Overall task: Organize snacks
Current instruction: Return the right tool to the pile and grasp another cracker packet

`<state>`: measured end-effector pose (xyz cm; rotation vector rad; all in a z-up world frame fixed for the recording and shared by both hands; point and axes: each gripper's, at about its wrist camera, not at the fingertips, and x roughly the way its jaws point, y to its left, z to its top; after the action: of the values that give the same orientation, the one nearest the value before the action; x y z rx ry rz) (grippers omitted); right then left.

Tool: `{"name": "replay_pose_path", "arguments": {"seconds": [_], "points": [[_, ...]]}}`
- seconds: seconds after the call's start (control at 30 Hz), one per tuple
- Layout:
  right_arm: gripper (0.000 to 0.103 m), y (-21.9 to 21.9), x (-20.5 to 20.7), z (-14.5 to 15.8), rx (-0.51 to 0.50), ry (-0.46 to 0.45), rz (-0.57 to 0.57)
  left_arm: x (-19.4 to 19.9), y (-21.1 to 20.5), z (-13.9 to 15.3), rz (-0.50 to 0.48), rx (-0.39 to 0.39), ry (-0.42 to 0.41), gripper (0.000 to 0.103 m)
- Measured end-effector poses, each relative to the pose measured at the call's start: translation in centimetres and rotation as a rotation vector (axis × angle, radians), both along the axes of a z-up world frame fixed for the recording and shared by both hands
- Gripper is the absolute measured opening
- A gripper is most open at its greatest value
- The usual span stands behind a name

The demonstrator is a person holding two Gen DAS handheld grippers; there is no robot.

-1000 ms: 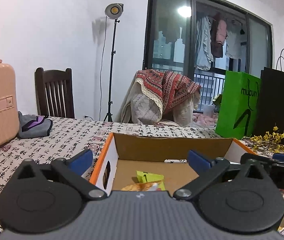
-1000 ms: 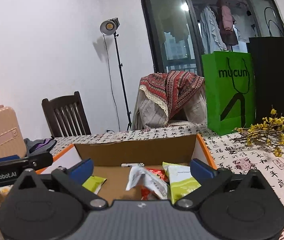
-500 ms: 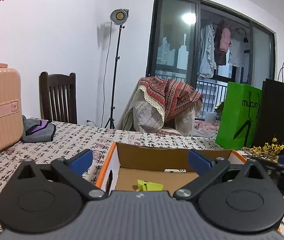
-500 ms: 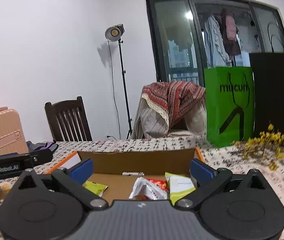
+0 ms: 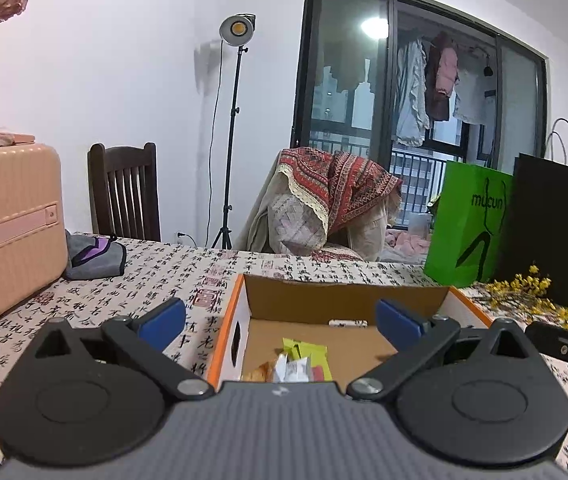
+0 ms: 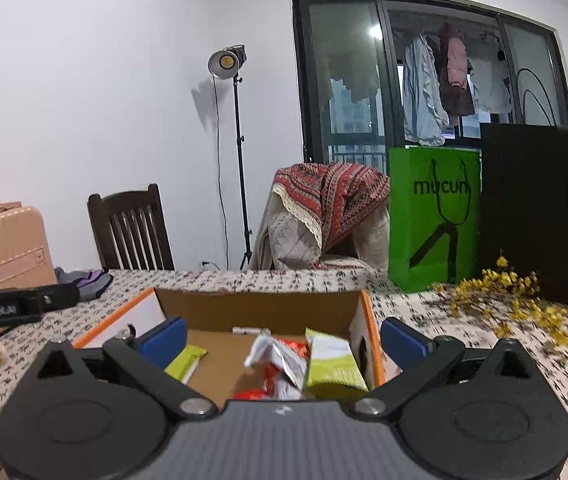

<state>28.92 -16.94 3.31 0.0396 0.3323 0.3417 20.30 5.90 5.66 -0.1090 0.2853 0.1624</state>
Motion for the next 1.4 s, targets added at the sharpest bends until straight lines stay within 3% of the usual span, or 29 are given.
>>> {"name": "replay_pose_path", "arguments": {"seconds": [0.3, 0.7, 1.07, 1.2, 1.3, 1.4], "points": [[0.103, -2.0, -3.3, -1.6, -0.043, 0.06, -0.01, -4.2, 0.0, -1.1, -0.053, 0.011, 0.043, 0.103], [0.103, -4.8, -5.5, -6.1, -0.122, 0.24, -0.042, -8.6, 1.4, -3.5, -0.05, 0.002, 0.122, 0.103], [0.099, -3.9, 0.0, -7.9, -0.131, 0.388, -0.054, -9.7, 3.2, -4.5, 0.013, -0.028, 0.18, 0.103], [0.082, -3.0, 2.0, -8.6, -0.119, 0.421, -0.061, -9.7, 4.0, -4.7, 0.04, -0.036, 0.201, 0.103], [0.07, -2.1, 2.4, -9.1, -0.169, 0.405, -0.087, -9.7, 4.4, -4.9, 0.053, -0.041, 0.217, 0.103], [0.047, -1.9, 1.9, -8.8, -0.172, 0.387, -0.062, -9.7, 4.9, -5.1, 0.063, -0.039, 0.227, 0.103]]}}
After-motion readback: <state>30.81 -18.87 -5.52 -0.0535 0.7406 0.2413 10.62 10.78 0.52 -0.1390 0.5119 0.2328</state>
